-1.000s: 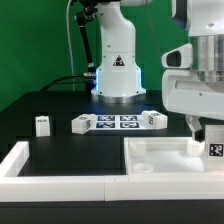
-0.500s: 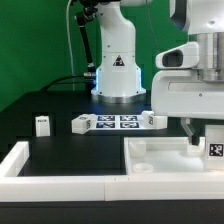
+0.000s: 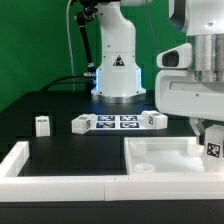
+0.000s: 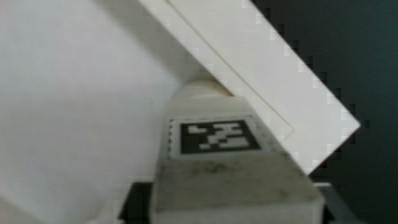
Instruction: Assemble square table
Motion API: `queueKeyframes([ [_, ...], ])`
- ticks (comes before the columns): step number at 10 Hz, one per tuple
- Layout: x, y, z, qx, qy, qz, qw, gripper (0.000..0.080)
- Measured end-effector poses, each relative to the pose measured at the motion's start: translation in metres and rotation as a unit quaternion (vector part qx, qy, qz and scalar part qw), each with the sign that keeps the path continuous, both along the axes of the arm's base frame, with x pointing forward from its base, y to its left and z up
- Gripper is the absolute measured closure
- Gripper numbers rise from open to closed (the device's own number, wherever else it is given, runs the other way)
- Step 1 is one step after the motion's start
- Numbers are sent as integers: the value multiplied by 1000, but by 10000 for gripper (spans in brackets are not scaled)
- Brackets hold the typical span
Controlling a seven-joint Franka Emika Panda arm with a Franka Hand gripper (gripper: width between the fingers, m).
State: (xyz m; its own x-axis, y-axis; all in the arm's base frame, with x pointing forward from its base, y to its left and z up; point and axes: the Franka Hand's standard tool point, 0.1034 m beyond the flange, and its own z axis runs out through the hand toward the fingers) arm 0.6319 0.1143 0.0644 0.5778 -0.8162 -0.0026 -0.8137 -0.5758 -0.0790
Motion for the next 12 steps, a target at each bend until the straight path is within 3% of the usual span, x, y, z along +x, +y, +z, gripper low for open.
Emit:
queueKeyframes([
  [1,1,-1,0,8,7,-45,999,509],
  [3,1,-6,0,44,25,-205,977,509],
  [5,0,-5,0,85,47,-359,928,509],
  [6,0,-6,0,95,53,-402,909,509],
  [8,-1,-4,0,96,60,-447,887,509],
  [10,-2,-3,0,96,62,-455,883,509],
  [11,-2,-2,-1,94,60,-435,893,405],
  [12,-5,3,-1,71,52,-377,922,270],
])
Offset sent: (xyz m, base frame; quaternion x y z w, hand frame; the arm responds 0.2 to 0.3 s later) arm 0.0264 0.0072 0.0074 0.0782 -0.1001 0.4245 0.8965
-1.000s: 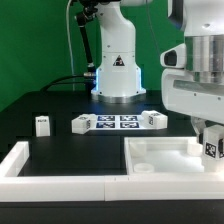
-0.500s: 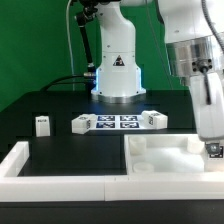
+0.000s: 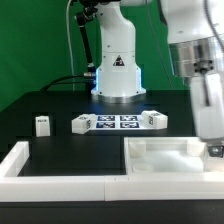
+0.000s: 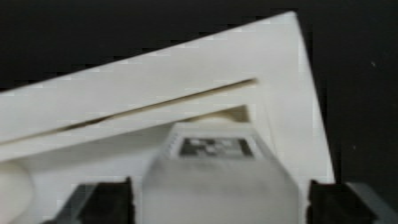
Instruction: Assemble square table
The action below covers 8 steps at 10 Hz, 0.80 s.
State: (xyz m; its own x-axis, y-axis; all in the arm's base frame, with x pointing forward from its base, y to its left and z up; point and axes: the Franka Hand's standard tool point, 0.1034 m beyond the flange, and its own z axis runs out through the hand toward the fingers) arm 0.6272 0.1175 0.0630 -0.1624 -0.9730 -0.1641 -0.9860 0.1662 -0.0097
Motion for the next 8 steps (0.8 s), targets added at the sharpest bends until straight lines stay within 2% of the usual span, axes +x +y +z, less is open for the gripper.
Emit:
queueKeyframes([
  [1,-1,5,0,-27,-8,92,995,270],
  [2,-2,11,1,-41,-19,184,982,172],
  [4,-2,7,1,-43,-26,242,969,156],
  [6,-2,6,1,-49,-38,338,939,151],
  [7,-1,7,1,-63,-45,427,901,151],
  [8,0,11,3,-81,-51,516,851,151],
])
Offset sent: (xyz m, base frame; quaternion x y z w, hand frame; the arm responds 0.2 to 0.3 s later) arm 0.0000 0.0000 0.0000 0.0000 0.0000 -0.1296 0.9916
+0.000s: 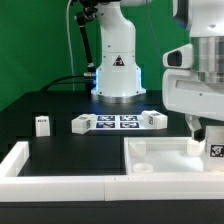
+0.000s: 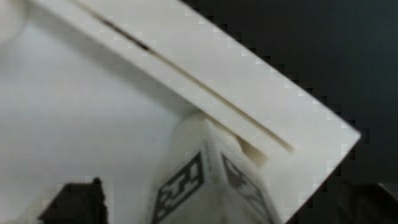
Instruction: Assemble square table
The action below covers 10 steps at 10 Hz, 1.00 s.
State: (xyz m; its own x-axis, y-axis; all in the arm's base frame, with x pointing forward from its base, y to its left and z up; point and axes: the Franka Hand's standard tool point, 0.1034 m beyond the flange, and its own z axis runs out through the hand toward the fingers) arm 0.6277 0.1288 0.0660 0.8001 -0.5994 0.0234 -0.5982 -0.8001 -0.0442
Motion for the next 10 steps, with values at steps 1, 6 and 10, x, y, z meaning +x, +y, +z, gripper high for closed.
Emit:
queueKeyframes([
  [1,1,4,2,-10,-7,70,997,151],
  [6,1,0,0,-17,-29,119,992,296],
  [10,0,-5,-1,-9,-26,-15,1000,509],
])
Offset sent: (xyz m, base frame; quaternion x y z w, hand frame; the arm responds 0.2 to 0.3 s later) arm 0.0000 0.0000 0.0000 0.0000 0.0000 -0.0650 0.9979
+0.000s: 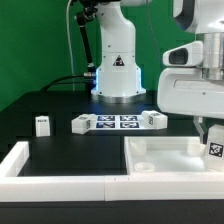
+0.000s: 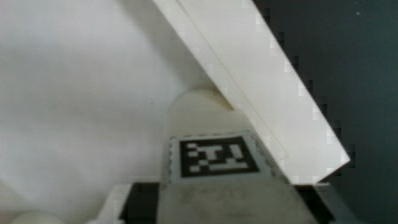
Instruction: Assemble square table
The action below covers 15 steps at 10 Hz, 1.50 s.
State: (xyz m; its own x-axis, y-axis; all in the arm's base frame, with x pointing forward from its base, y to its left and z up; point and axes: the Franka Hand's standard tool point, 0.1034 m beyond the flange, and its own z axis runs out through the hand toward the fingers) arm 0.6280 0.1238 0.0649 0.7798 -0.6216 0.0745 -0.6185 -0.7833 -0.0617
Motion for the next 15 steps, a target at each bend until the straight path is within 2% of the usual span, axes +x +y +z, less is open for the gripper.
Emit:
queueKeyframes([
  [5,3,-6,-1,16,10,-165,986,509],
  [7,2,-7,-1,43,24,-265,963,509],
  [9,1,-7,-2,85,45,-427,899,509],
  [11,2,-6,-2,108,52,-515,849,509],
  [12,2,-6,-2,109,53,-530,839,509],
  [13,2,-6,-2,111,56,-569,813,509],
  [15,2,-6,-2,111,57,-597,792,509],
])
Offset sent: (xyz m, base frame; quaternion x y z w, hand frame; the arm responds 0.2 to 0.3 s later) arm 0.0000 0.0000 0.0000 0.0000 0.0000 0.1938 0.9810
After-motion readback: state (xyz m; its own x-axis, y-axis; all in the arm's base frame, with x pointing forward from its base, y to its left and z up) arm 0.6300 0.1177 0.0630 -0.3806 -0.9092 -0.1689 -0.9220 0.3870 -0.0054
